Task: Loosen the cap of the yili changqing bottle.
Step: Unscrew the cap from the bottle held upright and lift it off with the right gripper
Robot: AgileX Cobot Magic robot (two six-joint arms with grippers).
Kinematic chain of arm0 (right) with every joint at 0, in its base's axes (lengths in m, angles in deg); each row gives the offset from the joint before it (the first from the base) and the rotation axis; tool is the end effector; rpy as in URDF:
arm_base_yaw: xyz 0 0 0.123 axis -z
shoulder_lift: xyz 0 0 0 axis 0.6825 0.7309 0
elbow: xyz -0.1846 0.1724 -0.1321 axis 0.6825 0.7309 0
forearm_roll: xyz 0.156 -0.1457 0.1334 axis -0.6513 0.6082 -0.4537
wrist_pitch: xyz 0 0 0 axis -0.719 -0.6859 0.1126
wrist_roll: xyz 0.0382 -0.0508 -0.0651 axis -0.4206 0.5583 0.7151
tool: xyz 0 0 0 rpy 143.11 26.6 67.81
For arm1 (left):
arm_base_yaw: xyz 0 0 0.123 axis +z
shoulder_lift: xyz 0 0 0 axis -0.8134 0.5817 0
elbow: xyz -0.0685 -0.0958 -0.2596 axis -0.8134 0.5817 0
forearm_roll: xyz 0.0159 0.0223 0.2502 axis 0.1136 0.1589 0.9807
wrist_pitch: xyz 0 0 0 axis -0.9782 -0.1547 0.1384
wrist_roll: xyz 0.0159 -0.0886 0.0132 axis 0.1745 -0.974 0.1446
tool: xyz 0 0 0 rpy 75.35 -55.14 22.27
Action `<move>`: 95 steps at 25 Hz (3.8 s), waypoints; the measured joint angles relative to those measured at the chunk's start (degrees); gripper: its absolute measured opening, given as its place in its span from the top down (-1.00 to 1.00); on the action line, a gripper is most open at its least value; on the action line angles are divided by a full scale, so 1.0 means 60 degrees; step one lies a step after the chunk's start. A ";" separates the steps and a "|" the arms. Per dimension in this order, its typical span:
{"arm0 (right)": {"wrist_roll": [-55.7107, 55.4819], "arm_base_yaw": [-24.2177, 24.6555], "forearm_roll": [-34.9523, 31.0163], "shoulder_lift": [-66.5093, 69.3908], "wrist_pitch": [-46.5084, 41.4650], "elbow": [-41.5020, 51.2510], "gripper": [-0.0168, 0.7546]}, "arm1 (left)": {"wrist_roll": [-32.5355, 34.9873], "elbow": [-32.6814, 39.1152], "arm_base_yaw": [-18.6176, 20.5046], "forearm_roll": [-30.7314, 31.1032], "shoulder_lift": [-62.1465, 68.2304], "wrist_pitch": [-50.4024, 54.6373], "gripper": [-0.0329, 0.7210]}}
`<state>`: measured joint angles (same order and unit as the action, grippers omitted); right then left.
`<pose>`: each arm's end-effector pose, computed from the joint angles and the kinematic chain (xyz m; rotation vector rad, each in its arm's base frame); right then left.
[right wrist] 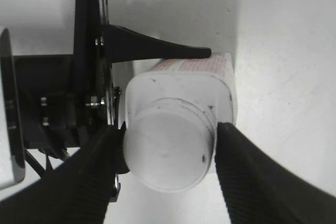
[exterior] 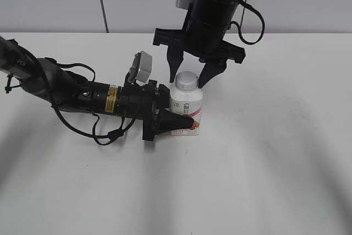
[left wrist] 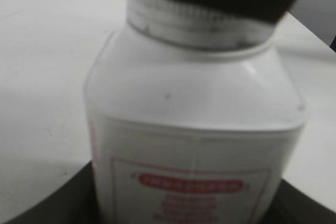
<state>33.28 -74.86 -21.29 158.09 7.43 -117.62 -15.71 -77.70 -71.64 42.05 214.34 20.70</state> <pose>0.3731 0.2551 0.2157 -0.0290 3.0577 0.4517 0.3728 -0.2042 0.0446 1.3837 1.5035 -1.1855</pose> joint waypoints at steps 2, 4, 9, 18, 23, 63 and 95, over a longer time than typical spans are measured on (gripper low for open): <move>0.0025 0.0000 -0.0010 0.0092 -0.0027 0.0000 -0.26 | 0.0000 0.0000 0.0000 0.0000 0.0000 0.0000 -0.18; 0.0025 0.0000 -0.0020 0.0111 -0.0047 0.0000 -0.26 | 0.0000 0.0000 0.0000 0.0000 0.0000 0.0000 -0.18; 0.0025 0.0000 -0.0020 0.0111 -0.0079 -0.0132 -0.19 | -0.0020 0.0000 0.0000 -0.0007 0.0000 0.0000 -0.18; 0.0048 0.0000 0.0002 0.0111 -0.0270 -0.0174 -0.07 | -0.0011 0.0000 0.0000 -0.0007 0.0000 0.0000 -0.18; 0.0647 0.0000 0.0002 0.0111 -0.0280 -0.0174 -0.07 | -0.0011 0.0000 0.0000 -0.0007 0.0000 0.0000 -0.18; 1.6555 0.0008 -0.0145 0.0111 -0.0548 -0.0221 -0.05 | 0.0168 0.0000 -0.0029 0.0164 0.0000 -0.0039 -0.12; 1.5515 0.0008 -0.0489 -0.0047 -0.0539 -0.0212 -0.35 | 0.0070 0.0000 -0.0031 0.0135 0.0000 -0.0039 -0.11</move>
<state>126.36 -74.81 -24.22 157.81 4.20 -118.89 -15.29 -77.70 -71.83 42.86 214.34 20.46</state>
